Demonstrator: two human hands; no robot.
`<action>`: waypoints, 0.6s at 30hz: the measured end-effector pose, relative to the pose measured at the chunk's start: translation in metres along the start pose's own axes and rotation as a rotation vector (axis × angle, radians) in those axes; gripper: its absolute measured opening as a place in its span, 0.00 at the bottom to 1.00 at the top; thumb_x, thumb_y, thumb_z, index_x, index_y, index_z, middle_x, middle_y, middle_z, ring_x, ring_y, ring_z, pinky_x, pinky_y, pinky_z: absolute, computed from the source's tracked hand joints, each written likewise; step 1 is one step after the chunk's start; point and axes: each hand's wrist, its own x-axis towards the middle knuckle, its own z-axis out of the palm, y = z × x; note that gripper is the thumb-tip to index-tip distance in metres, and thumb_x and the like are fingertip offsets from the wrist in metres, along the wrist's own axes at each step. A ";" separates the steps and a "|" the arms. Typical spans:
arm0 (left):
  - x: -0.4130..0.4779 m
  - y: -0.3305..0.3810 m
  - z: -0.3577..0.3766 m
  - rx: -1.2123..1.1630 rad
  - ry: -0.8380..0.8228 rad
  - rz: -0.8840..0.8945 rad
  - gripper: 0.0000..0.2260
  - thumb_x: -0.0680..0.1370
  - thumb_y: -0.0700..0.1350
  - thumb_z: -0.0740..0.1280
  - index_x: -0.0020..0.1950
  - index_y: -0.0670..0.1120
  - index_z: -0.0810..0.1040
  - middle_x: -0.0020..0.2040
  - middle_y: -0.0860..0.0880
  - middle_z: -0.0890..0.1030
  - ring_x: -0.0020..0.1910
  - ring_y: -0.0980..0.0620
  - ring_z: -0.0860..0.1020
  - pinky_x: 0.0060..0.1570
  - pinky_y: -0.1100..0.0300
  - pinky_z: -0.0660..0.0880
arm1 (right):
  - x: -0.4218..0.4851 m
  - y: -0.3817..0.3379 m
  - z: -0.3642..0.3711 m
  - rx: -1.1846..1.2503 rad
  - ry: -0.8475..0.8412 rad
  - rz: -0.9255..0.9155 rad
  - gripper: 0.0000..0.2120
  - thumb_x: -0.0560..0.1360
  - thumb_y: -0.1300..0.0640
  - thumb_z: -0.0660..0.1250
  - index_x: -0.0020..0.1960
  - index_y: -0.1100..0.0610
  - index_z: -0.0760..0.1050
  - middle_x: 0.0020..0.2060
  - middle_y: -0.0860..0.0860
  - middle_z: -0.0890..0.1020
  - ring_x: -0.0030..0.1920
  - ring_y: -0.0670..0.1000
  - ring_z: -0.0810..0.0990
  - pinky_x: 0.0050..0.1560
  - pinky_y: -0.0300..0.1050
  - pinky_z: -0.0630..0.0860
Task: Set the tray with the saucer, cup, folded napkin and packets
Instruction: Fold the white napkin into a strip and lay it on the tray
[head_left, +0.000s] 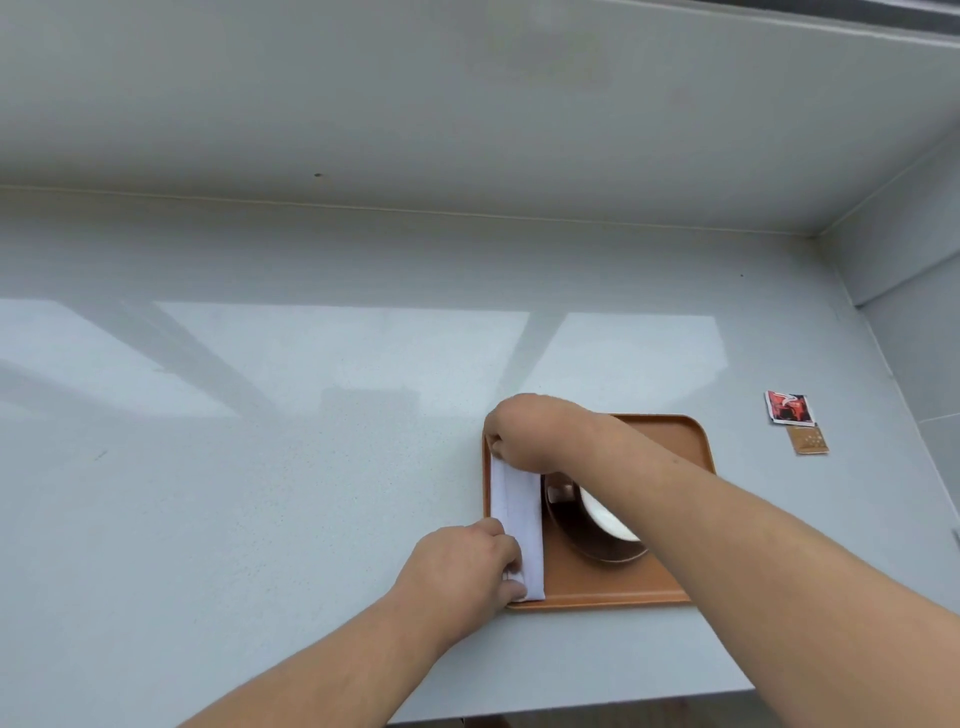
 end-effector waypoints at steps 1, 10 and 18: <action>0.000 0.000 -0.001 0.003 -0.004 -0.002 0.15 0.78 0.60 0.64 0.60 0.55 0.80 0.55 0.56 0.78 0.46 0.51 0.80 0.41 0.57 0.75 | 0.001 0.002 -0.001 0.025 0.020 0.008 0.12 0.81 0.62 0.59 0.55 0.61 0.81 0.48 0.54 0.83 0.42 0.53 0.74 0.43 0.47 0.73; 0.005 0.003 -0.007 0.030 -0.064 -0.029 0.15 0.76 0.60 0.66 0.58 0.55 0.81 0.53 0.55 0.78 0.46 0.50 0.80 0.41 0.57 0.75 | -0.002 0.015 0.000 0.135 0.115 0.079 0.13 0.82 0.59 0.58 0.55 0.60 0.81 0.52 0.56 0.84 0.52 0.57 0.82 0.54 0.53 0.79; 0.009 0.010 -0.010 0.098 -0.122 -0.036 0.16 0.78 0.61 0.64 0.56 0.52 0.80 0.51 0.52 0.77 0.44 0.47 0.80 0.39 0.55 0.74 | 0.003 0.010 0.006 0.129 0.134 0.086 0.12 0.82 0.61 0.58 0.55 0.60 0.80 0.51 0.55 0.83 0.52 0.57 0.81 0.50 0.51 0.79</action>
